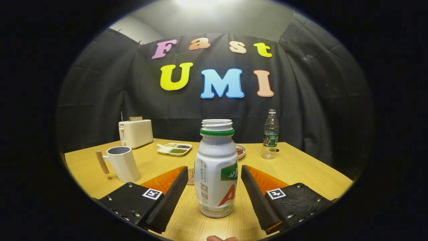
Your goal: Take the bottle from table, then pour the juice into the cup, finally place the bottle on the coaster
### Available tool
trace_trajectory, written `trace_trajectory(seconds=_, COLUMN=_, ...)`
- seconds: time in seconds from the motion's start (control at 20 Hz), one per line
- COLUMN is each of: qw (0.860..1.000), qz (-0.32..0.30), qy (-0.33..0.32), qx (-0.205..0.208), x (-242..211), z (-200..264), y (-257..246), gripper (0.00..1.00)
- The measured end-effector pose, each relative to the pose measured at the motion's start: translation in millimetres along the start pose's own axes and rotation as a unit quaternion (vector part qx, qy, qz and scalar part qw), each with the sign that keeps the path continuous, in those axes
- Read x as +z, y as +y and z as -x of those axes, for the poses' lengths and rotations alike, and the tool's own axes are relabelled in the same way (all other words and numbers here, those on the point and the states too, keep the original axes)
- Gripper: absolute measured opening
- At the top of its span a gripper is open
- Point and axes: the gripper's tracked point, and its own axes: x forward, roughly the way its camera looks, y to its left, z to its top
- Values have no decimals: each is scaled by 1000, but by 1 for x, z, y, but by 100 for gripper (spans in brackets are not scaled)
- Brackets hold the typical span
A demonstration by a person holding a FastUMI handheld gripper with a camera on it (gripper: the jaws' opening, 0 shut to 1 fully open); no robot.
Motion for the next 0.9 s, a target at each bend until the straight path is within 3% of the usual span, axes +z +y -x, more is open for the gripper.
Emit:
trace_trajectory(seconds=0.3, qw=999, qz=-30, qy=13, qx=-18, x=-9, z=-13, y=-1, gripper=98)
trace_trajectory(seconds=0.65, qw=999, qz=-9, qy=14, qx=-42, x=-11, z=-27, y=-5, gripper=98)
trace_trajectory(seconds=0.8, qw=999, qz=1, qy=21, qx=-44, x=-13, z=-28, y=-4, gripper=75)
trace_trajectory(seconds=0.9, qw=999, qz=11, qy=20, qx=-40, x=-12, z=-26, y=-2, gripper=72)
